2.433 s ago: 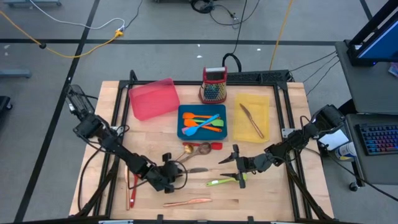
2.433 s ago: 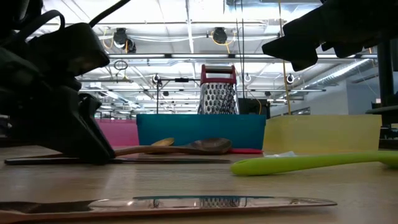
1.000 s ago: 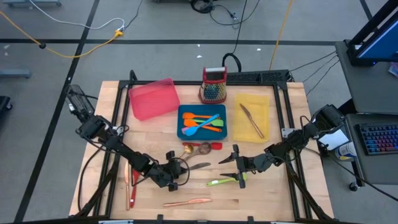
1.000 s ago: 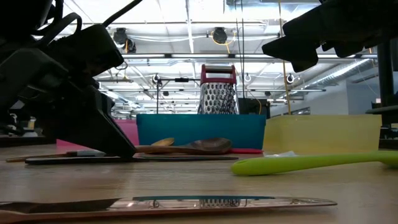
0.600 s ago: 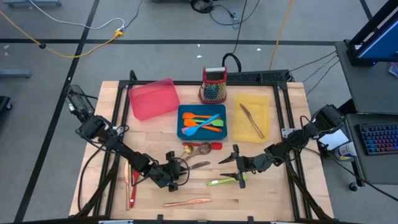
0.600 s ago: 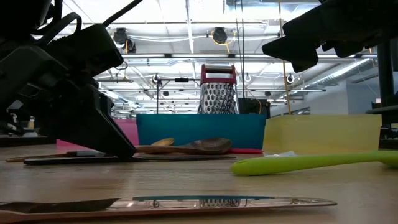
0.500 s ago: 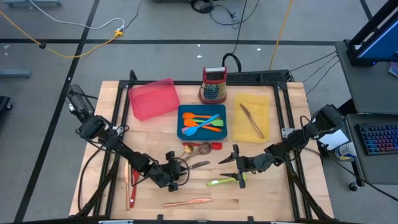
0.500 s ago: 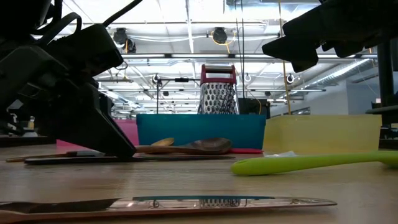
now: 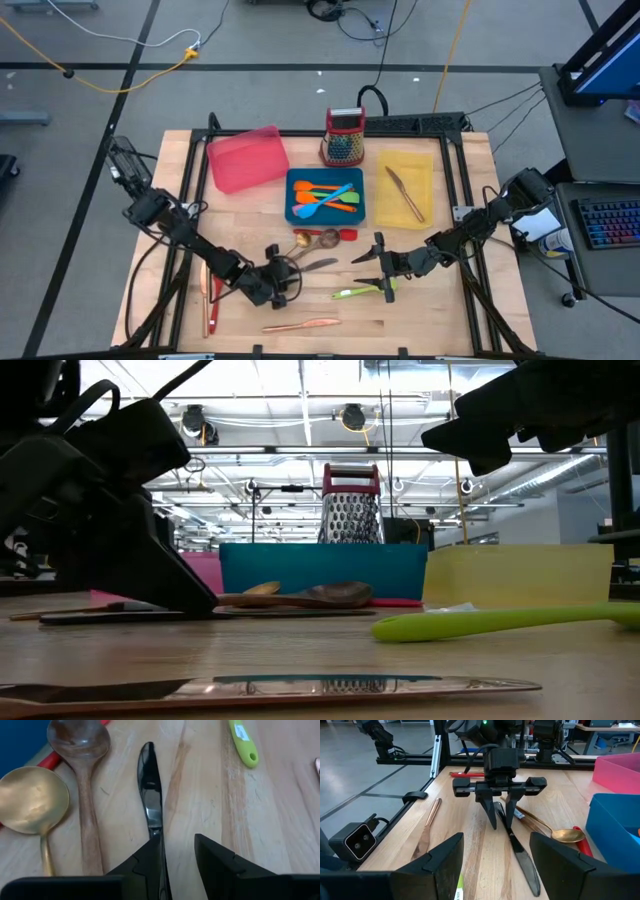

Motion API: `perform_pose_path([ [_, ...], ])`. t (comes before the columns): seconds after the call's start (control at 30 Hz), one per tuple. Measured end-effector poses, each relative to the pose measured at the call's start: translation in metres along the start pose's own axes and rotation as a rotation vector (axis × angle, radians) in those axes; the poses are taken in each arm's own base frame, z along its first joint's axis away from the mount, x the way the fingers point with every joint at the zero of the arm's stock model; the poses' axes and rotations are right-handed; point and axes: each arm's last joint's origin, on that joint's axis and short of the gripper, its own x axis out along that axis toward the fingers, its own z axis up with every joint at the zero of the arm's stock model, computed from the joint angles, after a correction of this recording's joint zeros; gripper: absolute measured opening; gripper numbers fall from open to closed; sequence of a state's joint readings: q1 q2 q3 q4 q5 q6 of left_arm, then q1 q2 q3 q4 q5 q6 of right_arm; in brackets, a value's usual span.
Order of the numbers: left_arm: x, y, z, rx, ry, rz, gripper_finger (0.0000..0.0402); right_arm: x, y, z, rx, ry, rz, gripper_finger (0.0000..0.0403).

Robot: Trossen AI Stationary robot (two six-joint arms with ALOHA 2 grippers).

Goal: Pick & Place Kitchen Items
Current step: Put the black table knife into the yellow bin

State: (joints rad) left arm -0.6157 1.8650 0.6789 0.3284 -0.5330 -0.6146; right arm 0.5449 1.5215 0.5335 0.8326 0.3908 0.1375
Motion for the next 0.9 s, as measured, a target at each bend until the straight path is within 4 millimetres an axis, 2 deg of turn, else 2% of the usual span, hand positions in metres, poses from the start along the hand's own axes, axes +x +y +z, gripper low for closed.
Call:
perform_pose_path([
  [0.23, 0.0060, -0.0022, -0.0071, -0.011, -0.021, 0.021, 0.0122, 0.0000, -0.0001, 0.0000, 0.000, 0.000, 0.000, 0.0222],
  [0.6, 0.0063, -0.0026, -0.0074, -0.005, -0.012, 0.007, 0.0177, 0.0000, -0.0001, 0.0000, 0.000, 0.000, 0.000, 0.0222],
  [0.9, 0.0063, -0.0024, -0.0076, -0.004, -0.012, 0.008, 0.0164, 0.0000, -0.0001, 0.0000, 0.000, 0.000, 0.000, 0.0222],
])
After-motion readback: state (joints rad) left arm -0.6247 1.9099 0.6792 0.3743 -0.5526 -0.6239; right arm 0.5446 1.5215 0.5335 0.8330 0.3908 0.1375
